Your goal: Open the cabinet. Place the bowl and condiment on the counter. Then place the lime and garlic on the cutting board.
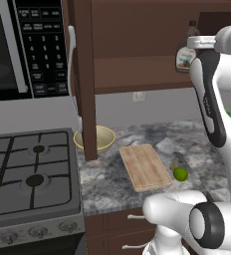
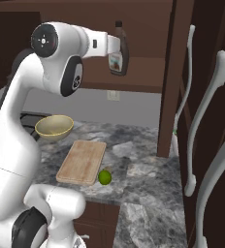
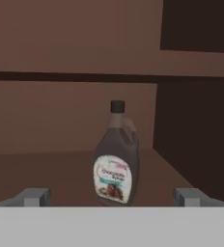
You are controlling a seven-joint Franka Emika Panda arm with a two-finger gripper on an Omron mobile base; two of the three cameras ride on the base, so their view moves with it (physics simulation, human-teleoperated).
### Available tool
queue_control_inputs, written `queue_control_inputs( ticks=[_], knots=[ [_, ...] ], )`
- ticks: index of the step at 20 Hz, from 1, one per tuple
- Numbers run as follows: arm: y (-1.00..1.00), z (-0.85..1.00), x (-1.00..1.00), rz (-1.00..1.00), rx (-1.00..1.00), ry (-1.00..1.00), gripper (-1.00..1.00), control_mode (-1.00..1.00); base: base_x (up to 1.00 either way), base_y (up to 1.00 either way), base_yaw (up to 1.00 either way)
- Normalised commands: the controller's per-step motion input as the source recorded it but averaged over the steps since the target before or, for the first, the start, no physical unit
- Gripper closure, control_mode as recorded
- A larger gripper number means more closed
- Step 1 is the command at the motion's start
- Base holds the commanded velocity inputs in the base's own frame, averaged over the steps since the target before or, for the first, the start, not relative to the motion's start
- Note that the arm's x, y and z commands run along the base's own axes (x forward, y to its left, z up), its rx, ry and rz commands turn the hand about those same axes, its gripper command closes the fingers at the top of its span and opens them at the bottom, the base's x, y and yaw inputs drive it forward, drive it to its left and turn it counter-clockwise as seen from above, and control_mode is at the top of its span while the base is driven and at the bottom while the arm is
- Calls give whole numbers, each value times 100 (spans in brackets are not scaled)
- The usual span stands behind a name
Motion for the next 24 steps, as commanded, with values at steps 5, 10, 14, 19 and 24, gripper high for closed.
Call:
queue_control_inputs(
  ticks=[5, 10, 14, 19, 24],
  knots=[
    [-5, -4, 21, 0, 0, 0, -100, -100, 0, 0, 0],
    [-6, -4, 22, 0, 0, 0, -100, -100, 0, 0, 0],
    [-5, -5, 22, 0, 0, 0, -100, -100, 0, 0, 0],
    [-5, -2, 23, 0, 0, 0, -100, -100, 0, 0, 0],
    [-5, 0, 24, 0, 0, 0, -100, -100, 0, 0, 0]
  ],
)
